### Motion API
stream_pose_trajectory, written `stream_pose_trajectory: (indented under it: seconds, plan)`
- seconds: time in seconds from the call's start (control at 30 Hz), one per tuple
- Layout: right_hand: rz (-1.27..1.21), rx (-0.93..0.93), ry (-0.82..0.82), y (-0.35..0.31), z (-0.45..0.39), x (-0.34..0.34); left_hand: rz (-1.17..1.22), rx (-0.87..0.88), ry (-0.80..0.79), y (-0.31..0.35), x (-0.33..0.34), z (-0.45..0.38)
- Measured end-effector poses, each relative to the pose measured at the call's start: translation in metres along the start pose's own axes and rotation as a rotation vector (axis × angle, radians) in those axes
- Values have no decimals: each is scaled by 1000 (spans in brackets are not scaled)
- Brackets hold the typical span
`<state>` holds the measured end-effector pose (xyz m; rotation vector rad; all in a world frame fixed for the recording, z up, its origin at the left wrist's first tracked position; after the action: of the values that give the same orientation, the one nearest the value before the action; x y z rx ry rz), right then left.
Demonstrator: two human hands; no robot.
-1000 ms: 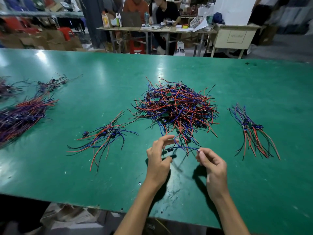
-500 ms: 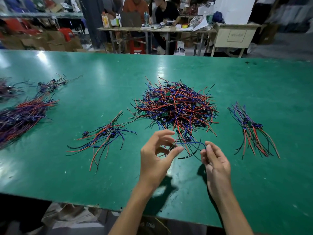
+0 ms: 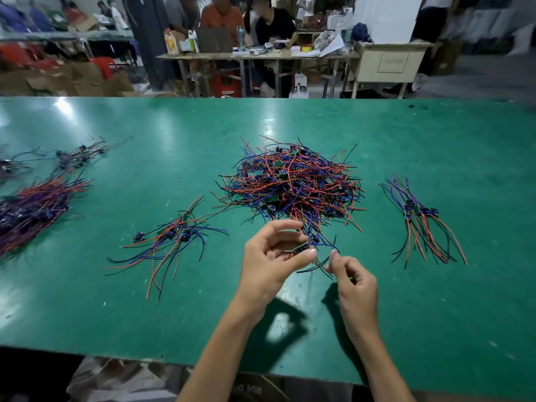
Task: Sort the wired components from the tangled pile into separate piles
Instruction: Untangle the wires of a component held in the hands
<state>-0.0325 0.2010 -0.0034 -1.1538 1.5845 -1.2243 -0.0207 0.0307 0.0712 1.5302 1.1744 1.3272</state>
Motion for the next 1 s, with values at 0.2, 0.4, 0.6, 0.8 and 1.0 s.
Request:
stream_pose_trajectory:
  seconds: [0.2,0.4,0.6,0.8,1.0]
  plan:
    - [-355,181,107,-1,0,-7,-30,66,-11,7,-4,7]
    - [-245,236,-85,-9,6,0,-59,139,41,6,-4,7]
    - [-472,574,-166,-14,-5,-17,-82,158,57,-2,1,10]
    - [-235,520,-589,-38,9,4,-99,152,25,-6,4,11]
    - [-362,410,-504,-48,1,22,-148,181,1,0,3,12]
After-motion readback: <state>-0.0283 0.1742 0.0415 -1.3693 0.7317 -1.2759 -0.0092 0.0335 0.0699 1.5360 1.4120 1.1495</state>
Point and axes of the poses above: each hand's wrist, its own z-axis away from the middle knuckle, its own x-axis out of the palm, y = z × x, the point moved 4 cm from there along -z, towards the middle knuckle, and after that the axes turned 2 degrees about -y, right-handed, at the moved point
